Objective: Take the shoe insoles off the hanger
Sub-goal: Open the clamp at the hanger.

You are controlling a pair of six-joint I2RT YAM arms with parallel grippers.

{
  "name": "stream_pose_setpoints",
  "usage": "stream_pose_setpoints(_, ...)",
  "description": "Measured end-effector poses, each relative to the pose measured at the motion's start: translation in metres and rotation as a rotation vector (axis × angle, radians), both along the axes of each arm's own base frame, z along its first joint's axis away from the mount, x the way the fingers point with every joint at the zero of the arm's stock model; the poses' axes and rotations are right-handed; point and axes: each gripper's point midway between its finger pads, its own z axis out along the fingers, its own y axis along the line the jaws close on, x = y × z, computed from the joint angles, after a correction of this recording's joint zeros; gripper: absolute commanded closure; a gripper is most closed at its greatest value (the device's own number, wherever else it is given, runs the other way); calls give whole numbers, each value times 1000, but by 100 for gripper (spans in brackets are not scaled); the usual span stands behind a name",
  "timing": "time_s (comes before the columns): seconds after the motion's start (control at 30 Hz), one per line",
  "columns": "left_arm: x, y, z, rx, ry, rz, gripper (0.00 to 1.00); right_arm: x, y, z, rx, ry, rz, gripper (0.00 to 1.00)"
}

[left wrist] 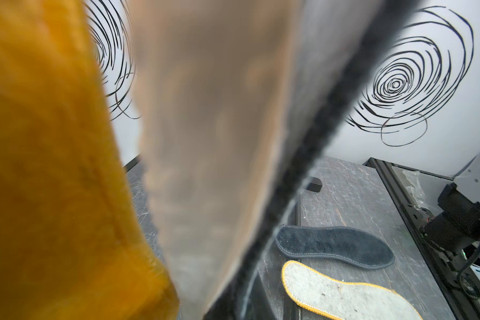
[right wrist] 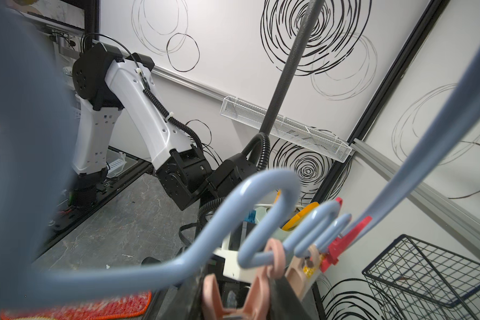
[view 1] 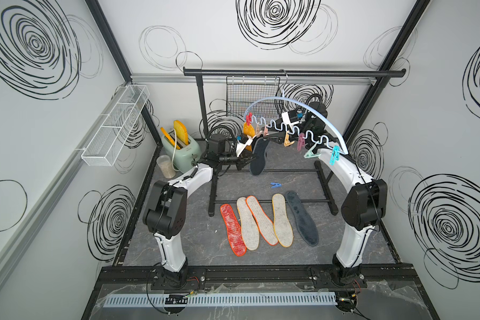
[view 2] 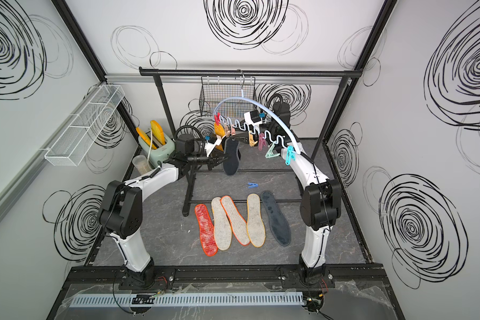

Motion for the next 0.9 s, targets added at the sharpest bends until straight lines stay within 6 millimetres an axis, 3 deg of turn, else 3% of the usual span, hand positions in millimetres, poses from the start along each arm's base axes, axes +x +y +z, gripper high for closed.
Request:
stream_pose_setpoints(0.07,0,0,-4,6,14,3,100,0,0,1,2,-4,2,86)
stream_pose_setpoints(0.13,1,1,-9,14,31,8,100,-1,0,4,2,-3,4,92)
stream_pose_setpoints(0.3,3,1,-12,22,39,22,100,-2,1,5,2,3,5,93)
stream_pose_setpoints(0.4,5,3,-14,25,48,39,100,-2,1,5,2,3,5,89)
stream_pose_setpoints(0.53,-3,8,-33,32,112,73,100,-2,1,5,2,3,5,84)
stream_pose_setpoints(0.67,-19,20,-56,54,206,137,100,-1,1,5,1,6,1,64)
stream_pose_setpoints(0.73,-28,28,-63,62,243,178,100,0,2,4,-2,20,-3,41)
stream_pose_setpoints(0.9,-47,42,-54,45,252,253,100,2,2,2,-1,20,-18,25)
